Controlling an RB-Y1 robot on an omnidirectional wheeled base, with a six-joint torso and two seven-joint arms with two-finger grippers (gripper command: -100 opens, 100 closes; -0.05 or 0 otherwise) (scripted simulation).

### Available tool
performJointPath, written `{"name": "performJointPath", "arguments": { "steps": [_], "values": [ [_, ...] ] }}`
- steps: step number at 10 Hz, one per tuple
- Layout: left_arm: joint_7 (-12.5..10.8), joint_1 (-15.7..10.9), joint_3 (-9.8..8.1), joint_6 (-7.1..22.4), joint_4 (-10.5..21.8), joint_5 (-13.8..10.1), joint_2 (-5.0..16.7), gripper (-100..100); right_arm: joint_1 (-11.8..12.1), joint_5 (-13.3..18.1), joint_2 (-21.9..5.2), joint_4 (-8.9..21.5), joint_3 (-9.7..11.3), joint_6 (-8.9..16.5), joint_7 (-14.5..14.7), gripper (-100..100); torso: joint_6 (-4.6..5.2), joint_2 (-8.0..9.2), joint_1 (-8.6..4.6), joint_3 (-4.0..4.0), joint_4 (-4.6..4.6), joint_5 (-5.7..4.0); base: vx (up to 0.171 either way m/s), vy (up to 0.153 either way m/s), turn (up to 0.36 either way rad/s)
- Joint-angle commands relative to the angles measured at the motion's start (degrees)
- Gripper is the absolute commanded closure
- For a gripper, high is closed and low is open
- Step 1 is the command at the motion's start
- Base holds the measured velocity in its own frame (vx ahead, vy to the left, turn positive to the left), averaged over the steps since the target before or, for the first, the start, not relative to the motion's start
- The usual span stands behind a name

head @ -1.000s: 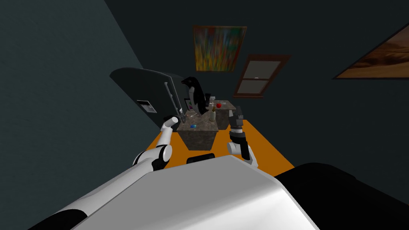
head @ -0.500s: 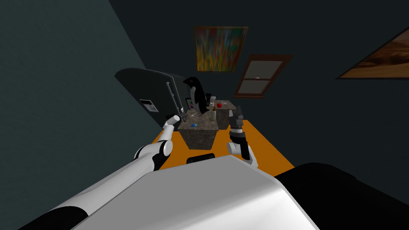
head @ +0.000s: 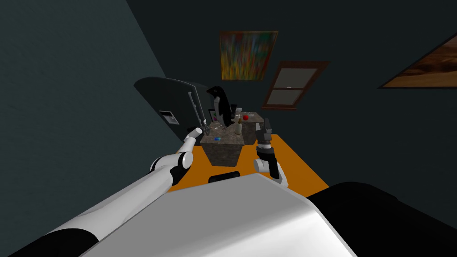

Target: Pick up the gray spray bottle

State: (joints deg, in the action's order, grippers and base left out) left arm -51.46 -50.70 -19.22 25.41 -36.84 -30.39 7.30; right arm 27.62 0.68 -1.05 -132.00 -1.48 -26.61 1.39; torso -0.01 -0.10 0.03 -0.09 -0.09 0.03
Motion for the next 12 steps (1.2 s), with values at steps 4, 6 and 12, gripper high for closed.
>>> {"name": "performJointPath", "arguments": {
  "steps": [4, 6, 12],
  "values": [
    [2.3, -6.2, -0.60, -3.4, 6.2, -1.6, 1.0, -100, 0.0, 0.0, 0.0, 0.0, 0.0, 0.0, 0.0, 0, 0.01, 0.09, 0.00, 0.06, 0.03, -0.01, -0.041, 0.002, 0.043],
    [2.3, -6.2, -0.60, -3.4, 7.6, -1.6, 1.0, -100, 0.0, 0.0, 0.0, 0.0, 0.0, 0.0, 0.0, 0, 0.00, -0.05, 0.00, -0.03, -0.01, 0.00, 0.003, 0.000, 0.002],
    [3.1, -6.7, -0.58, -4.1, 9.8, -2.8, 1.2, 100, 0.0, 0.0, 0.0, 0.0, 0.0, 0.0, 0.0, 0, 0.03, -0.11, -0.07, -0.08, -0.06, -0.03, 0.000, 0.001, 0.002]
  ]
}}
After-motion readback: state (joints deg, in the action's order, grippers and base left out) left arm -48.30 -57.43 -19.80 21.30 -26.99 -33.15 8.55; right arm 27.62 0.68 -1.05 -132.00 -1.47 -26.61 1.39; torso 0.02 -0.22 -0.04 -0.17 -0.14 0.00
